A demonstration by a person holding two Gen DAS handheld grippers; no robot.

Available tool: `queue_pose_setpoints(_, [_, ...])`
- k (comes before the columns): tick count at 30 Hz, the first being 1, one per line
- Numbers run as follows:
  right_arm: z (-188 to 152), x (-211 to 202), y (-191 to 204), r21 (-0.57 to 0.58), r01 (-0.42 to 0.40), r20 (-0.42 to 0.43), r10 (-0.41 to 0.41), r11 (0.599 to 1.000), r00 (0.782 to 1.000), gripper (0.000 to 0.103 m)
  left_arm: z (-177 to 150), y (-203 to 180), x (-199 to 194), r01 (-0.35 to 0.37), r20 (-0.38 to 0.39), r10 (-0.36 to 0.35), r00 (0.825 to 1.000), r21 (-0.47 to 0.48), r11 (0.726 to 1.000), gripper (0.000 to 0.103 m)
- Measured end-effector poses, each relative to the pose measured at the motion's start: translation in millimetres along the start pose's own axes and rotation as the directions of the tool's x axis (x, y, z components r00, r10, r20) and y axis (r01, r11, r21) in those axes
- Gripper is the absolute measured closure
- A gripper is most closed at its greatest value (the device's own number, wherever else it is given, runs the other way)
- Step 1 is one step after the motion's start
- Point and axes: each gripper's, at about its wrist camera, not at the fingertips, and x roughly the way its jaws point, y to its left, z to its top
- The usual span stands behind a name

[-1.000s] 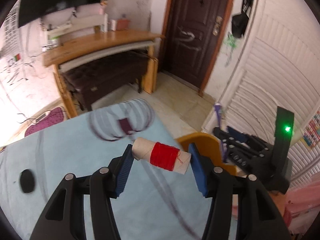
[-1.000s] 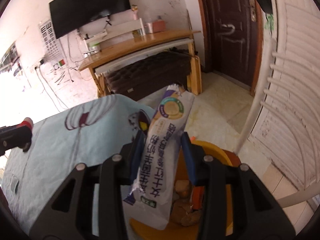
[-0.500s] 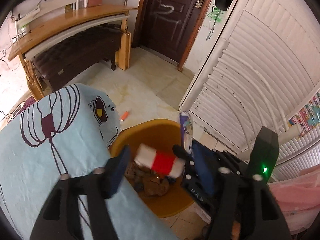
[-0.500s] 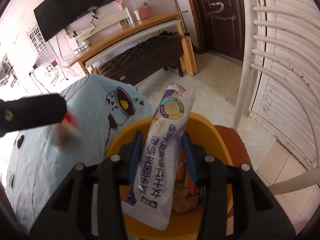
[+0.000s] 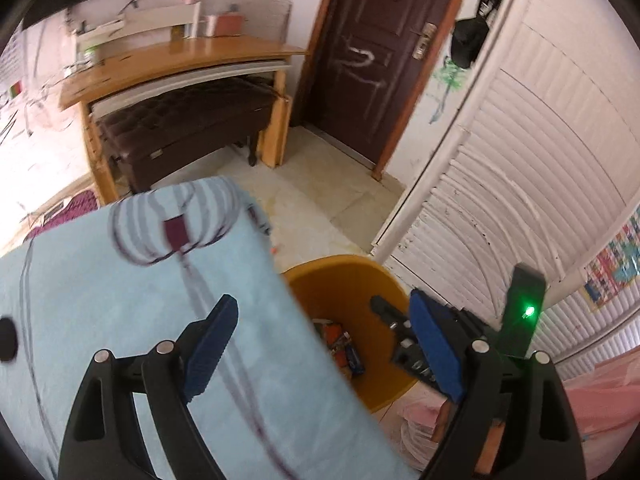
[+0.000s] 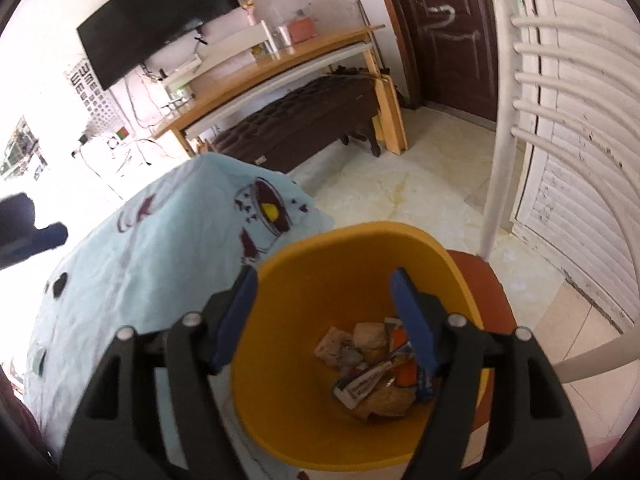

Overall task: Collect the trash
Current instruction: 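Open both tools to drop the tape roll and tube into the bucket, then move both open tools back over the white tea packet and black pad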

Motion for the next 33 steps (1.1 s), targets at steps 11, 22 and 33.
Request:
queue_pose_setpoints(11, [15.5, -29.5, 95.6, -0.18, -0.109, 0.031, 0.116, 0.978, 0.993, 0.024, -55.4, 99.7, -94.1, -0.268, 0.073, 0.266, 0.961, 0.028, 0.963, 0.02])
queue_pose_setpoints(22, [10.1, -17.5, 236.8, -0.398, -0.252, -0.075, 0.243, 0.882, 0.967, 0.016, -113.1, 197.3, -139.4, -0.401, -0.008, 0.402, 0.916, -0.075, 0.913, 0.018])
queue_pose_setpoints(33, [-21.4, 19.1, 335.0, -0.54, -0.332, -0.243, 0.235, 0.773, 0.941, 0.016, -151.4, 218.1, -122.6, -0.37, -0.094, 0.362, 0.927, -0.081, 0.926, 0.018])
